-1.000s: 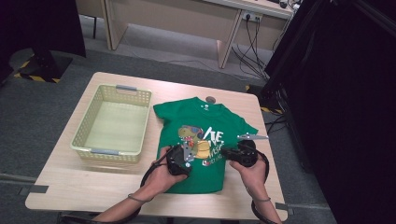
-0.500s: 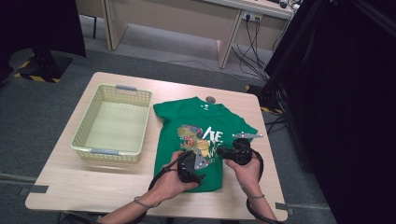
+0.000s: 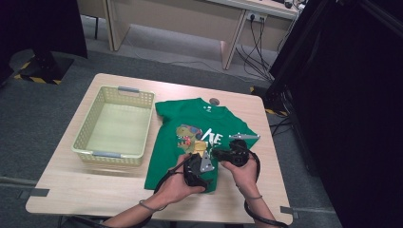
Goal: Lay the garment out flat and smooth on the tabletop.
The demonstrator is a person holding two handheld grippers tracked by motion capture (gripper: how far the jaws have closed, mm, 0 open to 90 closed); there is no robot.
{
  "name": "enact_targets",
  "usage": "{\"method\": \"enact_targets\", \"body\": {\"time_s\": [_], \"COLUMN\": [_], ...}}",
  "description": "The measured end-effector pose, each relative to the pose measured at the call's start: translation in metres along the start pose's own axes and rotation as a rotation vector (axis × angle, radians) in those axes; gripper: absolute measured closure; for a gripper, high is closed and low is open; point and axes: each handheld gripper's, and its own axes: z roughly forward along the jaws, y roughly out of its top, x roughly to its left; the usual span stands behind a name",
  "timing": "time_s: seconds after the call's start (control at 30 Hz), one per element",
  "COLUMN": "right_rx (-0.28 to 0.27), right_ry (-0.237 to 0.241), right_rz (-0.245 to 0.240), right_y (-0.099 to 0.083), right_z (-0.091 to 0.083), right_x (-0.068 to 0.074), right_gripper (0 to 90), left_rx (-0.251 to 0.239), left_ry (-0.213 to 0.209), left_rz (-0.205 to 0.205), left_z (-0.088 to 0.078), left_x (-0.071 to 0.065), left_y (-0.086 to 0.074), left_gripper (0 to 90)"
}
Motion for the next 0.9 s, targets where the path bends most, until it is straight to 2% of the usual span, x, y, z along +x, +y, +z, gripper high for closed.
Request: {"method": "enact_targets", "body": {"time_s": [0.23,0.3,0.37,0.57,0.7,0.77,0.9], "right_rx": [0.032,0.047,0.052,0.052,0.053,0.037,-0.004], "right_ry": [0.022,0.028,0.031,0.021,0.021,0.022,0.055], "right_rz": [-0.007,-0.017,-0.021,-0.017,0.003,0.006,0.049], "right_y": [-0.003,-0.005,-0.007,-0.009,-0.008,-0.008,-0.006], "right_z": [0.005,0.006,0.007,0.008,0.005,0.004,0.002], "right_x": [0.000,0.000,0.000,-0.001,-0.002,-0.002,-0.002], "right_gripper": [76.6,74.3,73.3,78.9,84.9,85.7,85.6], "left_rx": [0.028,0.030,0.031,0.013,0.001,-0.004,-0.014], "left_ry": [0.002,-0.020,-0.022,-0.020,-0.006,0.002,-0.002], "left_rz": [0.004,-0.014,-0.008,0.005,0.022,0.033,0.049], "left_z": [0.007,0.008,0.009,0.008,0.006,0.004,0.002], "left_x": [0.000,0.000,-0.001,-0.005,-0.006,-0.007,-0.013], "left_y": [-0.003,-0.004,-0.004,-0.003,-0.002,-0.001,0.001], "left_gripper": [25.3,26.4,26.6,26.5,26.5,26.3,24.2]}}
